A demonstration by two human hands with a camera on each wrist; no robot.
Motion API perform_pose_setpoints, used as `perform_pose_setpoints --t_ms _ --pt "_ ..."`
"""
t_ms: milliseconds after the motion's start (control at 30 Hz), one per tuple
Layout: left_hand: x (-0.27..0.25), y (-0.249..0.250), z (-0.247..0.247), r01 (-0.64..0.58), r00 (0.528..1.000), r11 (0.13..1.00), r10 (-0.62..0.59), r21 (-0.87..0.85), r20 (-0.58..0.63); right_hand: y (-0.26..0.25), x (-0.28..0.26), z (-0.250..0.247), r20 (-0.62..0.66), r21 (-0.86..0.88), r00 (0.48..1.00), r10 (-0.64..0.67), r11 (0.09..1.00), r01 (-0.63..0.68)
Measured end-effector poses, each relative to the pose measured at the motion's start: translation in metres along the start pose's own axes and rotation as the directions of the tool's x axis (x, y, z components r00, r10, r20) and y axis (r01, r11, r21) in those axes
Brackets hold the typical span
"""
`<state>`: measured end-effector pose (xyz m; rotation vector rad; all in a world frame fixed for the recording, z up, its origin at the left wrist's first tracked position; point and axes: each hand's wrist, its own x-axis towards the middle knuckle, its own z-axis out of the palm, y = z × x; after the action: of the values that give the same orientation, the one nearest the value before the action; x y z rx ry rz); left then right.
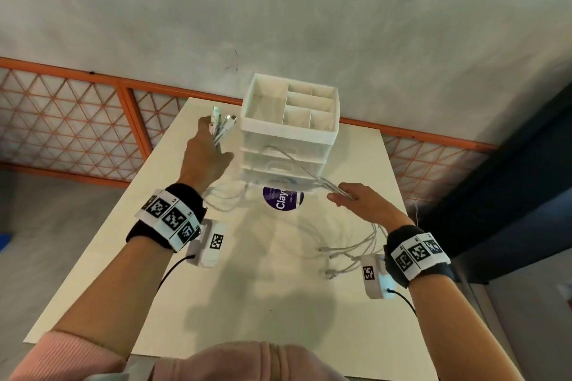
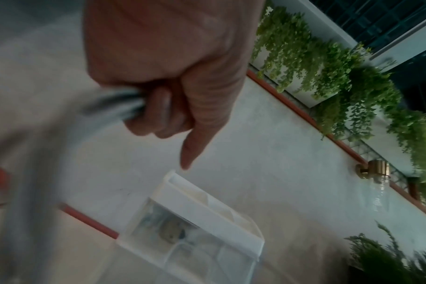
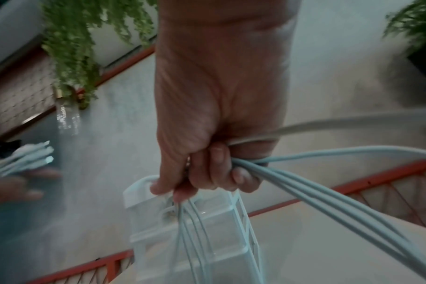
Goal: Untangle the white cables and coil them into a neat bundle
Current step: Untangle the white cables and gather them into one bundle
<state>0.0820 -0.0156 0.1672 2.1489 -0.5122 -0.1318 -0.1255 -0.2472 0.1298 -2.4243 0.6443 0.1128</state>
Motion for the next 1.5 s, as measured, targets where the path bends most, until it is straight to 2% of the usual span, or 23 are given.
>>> perform_pose_setpoints --t_ms 67,100,133,200,233,267,300,367,467,567,633,700,800,867,933,1067,1167,1233,1300,1400,1500 --pt "-0.012 0.012 0.004 -0.102 0.992 0.984 0.111 -0.148 0.057 -0.009 -0.001 0.001 0.049 -0.08 0.998 -0.026 0.996 0.03" --pt "-0.019 0.019 0.008 -0.139 0.972 0.968 0.174 -0.209 0.157 -0.017 -0.001 0.001 0.076 -0.077 0.996 -0.052 0.995 0.058" --pt "-0.025 0.024 0.014 -0.162 0.927 0.956 0.232 -0.244 0.296 -0.025 -0.002 0.002 0.106 -0.056 0.991 -0.088 0.994 0.094" --pt "-0.037 0.031 0.029 -0.179 0.768 0.954 0.287 -0.239 0.573 -0.044 -0.004 0.004 0.168 0.019 0.97 -0.174 0.985 0.173" --pt "-0.041 0.032 0.037 -0.189 0.693 0.958 0.287 -0.217 0.661 -0.053 -0.005 0.004 0.193 0.075 0.959 -0.207 0.978 0.196" --pt "-0.043 0.029 0.045 -0.212 0.644 0.958 0.285 -0.193 0.71 -0.061 -0.006 0.003 0.211 0.135 0.95 -0.231 0.969 0.206" --pt "-0.044 0.027 0.052 -0.232 0.624 0.958 0.281 -0.171 0.729 -0.066 -0.006 0.001 0.22 0.182 0.942 -0.252 0.96 0.214" --pt "-0.044 0.025 0.054 -0.238 0.653 0.962 0.263 -0.136 0.71 -0.067 -0.008 -0.003 0.233 0.258 0.927 -0.295 0.937 0.234" --pt "-0.036 0.028 0.043 -0.294 0.751 0.955 0.252 -0.032 0.611 -0.05 -0.009 -0.005 0.219 0.357 0.928 -0.301 0.91 0.211" --pt "-0.03 0.04 0.021 -0.3 0.823 0.952 0.29 -0.061 0.488 -0.02 -0.004 -0.001 0.111 0.286 0.963 -0.247 0.936 0.207" --pt "-0.025 0.046 0.012 -0.304 0.85 0.948 0.313 -0.09 0.424 -0.004 -0.001 0.007 0.017 0.271 0.982 -0.188 0.946 0.177" --pt "-0.026 0.052 0.007 -0.32 0.856 0.942 0.333 -0.1 0.395 0.004 0.002 0.015 -0.022 0.278 0.991 -0.131 0.951 0.132" --pt "-0.028 0.058 0.006 -0.332 0.876 0.935 0.355 -0.124 0.327 0.012 0.012 0.027 -0.083 0.2 0.994 -0.078 0.975 0.093" --pt "-0.028 0.06 0.005 -0.32 0.895 0.936 0.349 -0.147 0.277 0.018 0.017 0.034 -0.092 0.121 0.996 -0.015 0.992 0.026" --pt "-0.027 0.059 0.004 -0.318 0.898 0.94 0.341 -0.124 0.28 0.025 0.019 0.04 -0.089 0.085 0.996 0.022 0.996 -0.014" --pt "-0.028 0.052 0.009 -0.294 0.902 0.954 0.296 -0.055 0.313 0.036 0.016 0.048 -0.019 0.19 0.997 0.075 0.979 -0.07" --pt "-0.031 0.051 0.011 -0.287 0.906 0.957 0.285 -0.042 0.311 0.041 0.016 0.054 -0.09 0.213 0.975 0.202 0.961 -0.179" --pt "-0.031 0.054 0.011 -0.3 0.91 0.952 0.306 -0.065 0.278 0.041 0.016 0.056 -0.172 0.051 0.942 0.287 0.958 -0.282" --pt "-0.033 0.06 0.013 -0.324 0.909 0.943 0.333 -0.078 0.25 0.036 0.016 0.057 -0.224 -0.088 0.923 0.312 0.937 -0.338" --pt "-0.038 0.069 0.017 -0.335 0.903 0.935 0.353 -0.112 0.246 0.031 0.022 0.062 -0.238 -0.02 0.919 0.314 0.945 -0.328" --pt "-0.041 0.072 0.02 -0.331 0.899 0.933 0.357 -0.141 0.255 0.03 0.029 0.065 -0.169 0.125 0.928 0.331 0.941 -0.313"
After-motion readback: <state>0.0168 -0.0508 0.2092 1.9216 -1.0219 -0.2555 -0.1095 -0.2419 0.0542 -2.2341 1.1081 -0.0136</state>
